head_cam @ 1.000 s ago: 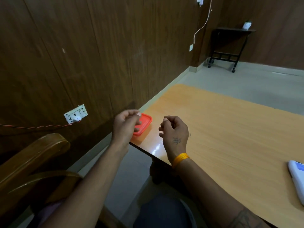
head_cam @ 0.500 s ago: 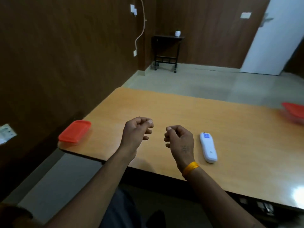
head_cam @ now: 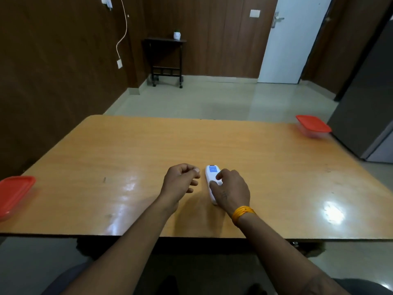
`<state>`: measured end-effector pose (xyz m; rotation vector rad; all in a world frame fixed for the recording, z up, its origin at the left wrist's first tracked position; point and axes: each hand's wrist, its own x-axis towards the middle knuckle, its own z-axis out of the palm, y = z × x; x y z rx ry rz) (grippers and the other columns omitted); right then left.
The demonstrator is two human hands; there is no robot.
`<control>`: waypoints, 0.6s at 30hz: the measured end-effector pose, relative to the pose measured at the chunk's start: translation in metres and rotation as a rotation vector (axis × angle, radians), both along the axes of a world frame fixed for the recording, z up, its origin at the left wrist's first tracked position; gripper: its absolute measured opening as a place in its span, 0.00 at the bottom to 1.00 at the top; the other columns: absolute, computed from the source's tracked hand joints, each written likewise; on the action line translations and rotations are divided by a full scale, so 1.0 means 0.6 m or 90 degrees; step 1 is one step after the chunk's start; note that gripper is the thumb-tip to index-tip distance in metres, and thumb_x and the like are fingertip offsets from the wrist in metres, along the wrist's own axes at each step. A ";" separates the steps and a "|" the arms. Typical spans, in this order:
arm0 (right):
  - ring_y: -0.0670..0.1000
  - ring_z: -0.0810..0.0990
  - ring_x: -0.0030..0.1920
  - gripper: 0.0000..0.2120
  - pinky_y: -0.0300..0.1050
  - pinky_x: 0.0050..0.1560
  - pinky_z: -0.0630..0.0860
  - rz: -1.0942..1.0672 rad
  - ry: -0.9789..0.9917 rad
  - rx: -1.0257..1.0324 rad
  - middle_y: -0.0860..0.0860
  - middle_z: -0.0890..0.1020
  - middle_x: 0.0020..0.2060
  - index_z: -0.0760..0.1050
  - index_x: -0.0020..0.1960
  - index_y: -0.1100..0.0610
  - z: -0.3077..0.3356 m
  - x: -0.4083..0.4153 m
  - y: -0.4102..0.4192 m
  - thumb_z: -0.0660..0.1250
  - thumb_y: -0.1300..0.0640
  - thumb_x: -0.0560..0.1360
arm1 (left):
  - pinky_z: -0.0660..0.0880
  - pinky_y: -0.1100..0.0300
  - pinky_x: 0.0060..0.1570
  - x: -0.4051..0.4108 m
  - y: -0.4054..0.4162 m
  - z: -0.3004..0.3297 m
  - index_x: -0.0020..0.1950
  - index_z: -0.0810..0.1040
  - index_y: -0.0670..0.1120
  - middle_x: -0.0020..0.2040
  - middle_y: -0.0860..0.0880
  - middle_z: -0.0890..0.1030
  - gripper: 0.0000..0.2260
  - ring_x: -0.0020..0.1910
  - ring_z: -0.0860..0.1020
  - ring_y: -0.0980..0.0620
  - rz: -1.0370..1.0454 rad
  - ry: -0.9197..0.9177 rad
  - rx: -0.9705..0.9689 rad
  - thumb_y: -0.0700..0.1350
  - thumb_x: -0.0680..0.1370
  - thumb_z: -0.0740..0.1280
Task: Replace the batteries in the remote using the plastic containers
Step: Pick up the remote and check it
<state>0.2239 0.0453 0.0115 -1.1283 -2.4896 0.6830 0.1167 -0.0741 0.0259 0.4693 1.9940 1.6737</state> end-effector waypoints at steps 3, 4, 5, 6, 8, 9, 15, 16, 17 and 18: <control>0.59 0.80 0.55 0.23 0.51 0.52 0.80 0.000 -0.054 0.009 0.55 0.80 0.57 0.75 0.65 0.53 -0.016 -0.010 0.011 0.69 0.39 0.77 | 0.79 0.52 0.43 -0.005 0.017 -0.009 0.51 0.85 0.46 0.49 0.46 0.88 0.06 0.43 0.83 0.50 0.001 0.000 -0.011 0.46 0.81 0.70; 0.60 0.81 0.56 0.27 0.52 0.52 0.80 -0.001 -0.057 -0.005 0.55 0.79 0.58 0.73 0.66 0.53 -0.021 -0.014 0.011 0.70 0.38 0.76 | 0.79 0.52 0.43 -0.006 0.021 -0.012 0.51 0.85 0.46 0.50 0.46 0.87 0.06 0.44 0.84 0.49 0.000 -0.002 -0.018 0.46 0.81 0.70; 0.61 0.81 0.56 0.29 0.52 0.52 0.80 -0.006 -0.058 -0.019 0.55 0.79 0.58 0.71 0.67 0.53 -0.024 -0.017 0.010 0.72 0.37 0.74 | 0.79 0.52 0.43 -0.008 0.025 -0.017 0.51 0.85 0.46 0.50 0.46 0.87 0.06 0.44 0.84 0.49 -0.002 -0.005 -0.025 0.46 0.81 0.70; 0.61 0.81 0.56 0.31 0.52 0.52 0.80 -0.013 -0.060 -0.030 0.55 0.78 0.58 0.71 0.67 0.53 -0.026 -0.020 0.009 0.73 0.37 0.73 | 0.79 0.53 0.43 -0.009 0.028 -0.022 0.51 0.86 0.46 0.49 0.47 0.87 0.06 0.43 0.83 0.50 -0.001 -0.010 -0.031 0.46 0.81 0.70; 0.62 0.81 0.55 0.29 0.50 0.48 0.77 -0.031 -0.045 -0.036 0.55 0.80 0.56 0.72 0.64 0.54 -0.027 -0.024 0.013 0.74 0.39 0.71 | 0.78 0.54 0.41 -0.011 0.033 -0.031 0.49 0.86 0.47 0.48 0.47 0.87 0.05 0.42 0.83 0.50 0.010 -0.022 -0.045 0.46 0.80 0.70; 0.61 0.82 0.53 0.28 0.49 0.47 0.76 -0.045 -0.023 -0.049 0.55 0.81 0.54 0.74 0.62 0.54 -0.024 -0.025 0.016 0.74 0.40 0.70 | 0.78 0.55 0.41 -0.012 0.033 -0.035 0.49 0.86 0.47 0.47 0.47 0.87 0.05 0.41 0.83 0.50 0.019 -0.026 -0.050 0.45 0.79 0.70; 0.58 0.86 0.48 0.21 0.58 0.47 0.85 -0.102 0.293 -0.445 0.54 0.86 0.47 0.81 0.52 0.54 -0.014 -0.050 0.020 0.76 0.42 0.67 | 0.83 0.53 0.41 -0.029 0.047 -0.033 0.49 0.85 0.41 0.48 0.41 0.86 0.12 0.43 0.84 0.44 -0.011 -0.082 -0.082 0.45 0.84 0.66; 0.61 0.87 0.48 0.21 0.63 0.46 0.86 -0.095 0.334 -0.506 0.56 0.87 0.47 0.81 0.52 0.58 -0.013 -0.057 0.017 0.77 0.44 0.68 | 0.83 0.53 0.42 -0.034 0.049 -0.026 0.51 0.86 0.40 0.49 0.40 0.87 0.13 0.45 0.85 0.44 -0.030 -0.100 -0.080 0.46 0.84 0.65; 0.63 0.87 0.48 0.19 0.64 0.45 0.86 -0.085 0.369 -0.560 0.59 0.87 0.47 0.81 0.53 0.62 -0.010 -0.064 0.015 0.76 0.47 0.71 | 0.83 0.52 0.43 -0.039 0.050 -0.018 0.52 0.87 0.40 0.51 0.41 0.88 0.13 0.48 0.87 0.43 -0.042 -0.114 -0.076 0.46 0.84 0.66; 0.64 0.88 0.47 0.17 0.63 0.44 0.87 -0.074 0.389 -0.598 0.61 0.87 0.47 0.80 0.53 0.64 -0.005 -0.070 0.015 0.75 0.51 0.74 | 0.83 0.51 0.45 -0.047 0.052 -0.013 0.53 0.88 0.41 0.51 0.41 0.89 0.12 0.50 0.87 0.41 -0.043 -0.122 -0.068 0.45 0.83 0.66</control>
